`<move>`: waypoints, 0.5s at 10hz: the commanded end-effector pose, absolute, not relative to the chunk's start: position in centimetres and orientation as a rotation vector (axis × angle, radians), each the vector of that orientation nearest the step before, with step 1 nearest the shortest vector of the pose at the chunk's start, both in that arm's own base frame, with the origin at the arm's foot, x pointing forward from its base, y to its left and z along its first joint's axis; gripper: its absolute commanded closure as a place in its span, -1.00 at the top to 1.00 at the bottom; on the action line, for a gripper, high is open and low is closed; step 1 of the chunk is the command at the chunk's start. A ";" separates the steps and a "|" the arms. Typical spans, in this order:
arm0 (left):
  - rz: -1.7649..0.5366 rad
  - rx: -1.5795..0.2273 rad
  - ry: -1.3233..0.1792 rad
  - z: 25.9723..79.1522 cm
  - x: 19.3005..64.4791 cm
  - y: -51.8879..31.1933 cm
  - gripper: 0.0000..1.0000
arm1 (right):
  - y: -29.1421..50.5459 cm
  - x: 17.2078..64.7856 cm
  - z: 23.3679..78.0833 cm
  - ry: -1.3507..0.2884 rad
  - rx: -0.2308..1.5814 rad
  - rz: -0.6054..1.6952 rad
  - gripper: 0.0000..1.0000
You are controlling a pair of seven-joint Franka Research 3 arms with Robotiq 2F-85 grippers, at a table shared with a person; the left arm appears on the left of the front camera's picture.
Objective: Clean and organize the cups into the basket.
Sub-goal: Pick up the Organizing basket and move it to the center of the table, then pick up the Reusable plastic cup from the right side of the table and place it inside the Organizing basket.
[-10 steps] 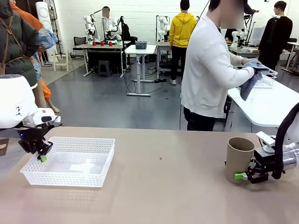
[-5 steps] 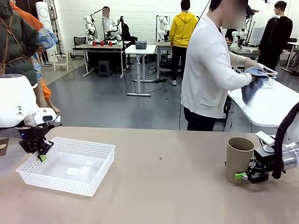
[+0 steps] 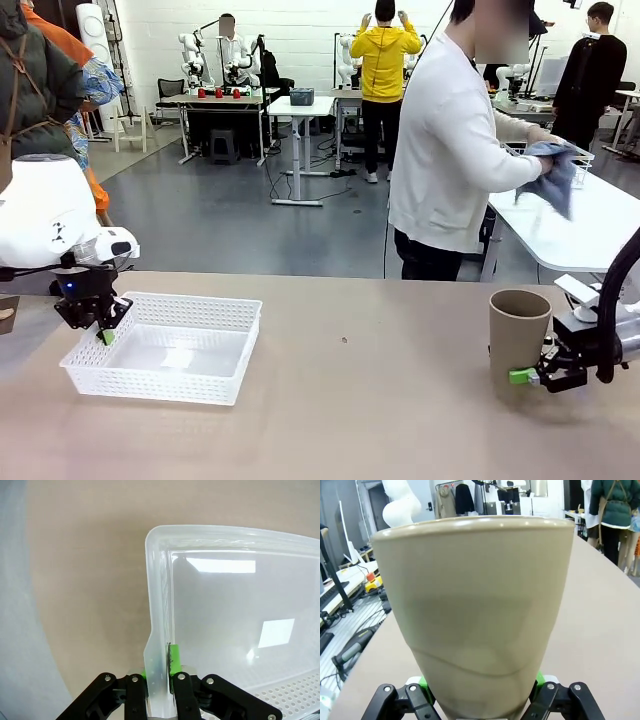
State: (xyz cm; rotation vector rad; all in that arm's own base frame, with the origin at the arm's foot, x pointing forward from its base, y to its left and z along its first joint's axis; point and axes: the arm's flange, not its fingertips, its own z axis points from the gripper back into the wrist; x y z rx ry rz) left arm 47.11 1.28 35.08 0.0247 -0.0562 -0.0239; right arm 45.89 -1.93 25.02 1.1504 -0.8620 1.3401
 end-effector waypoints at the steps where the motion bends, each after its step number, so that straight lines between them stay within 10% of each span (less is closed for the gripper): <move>1: 0.005 0.027 -0.043 36.6 46.9 -1.2 -1.00 | -1.8 44.5 28.6 -0.839 1.127 1.271 -0.83; 5: 0.020 0.026 -0.003 36.5 49.6 -7.1 -1.00 | -1.0 43.5 34.7 -0.854 1.117 1.258 -0.83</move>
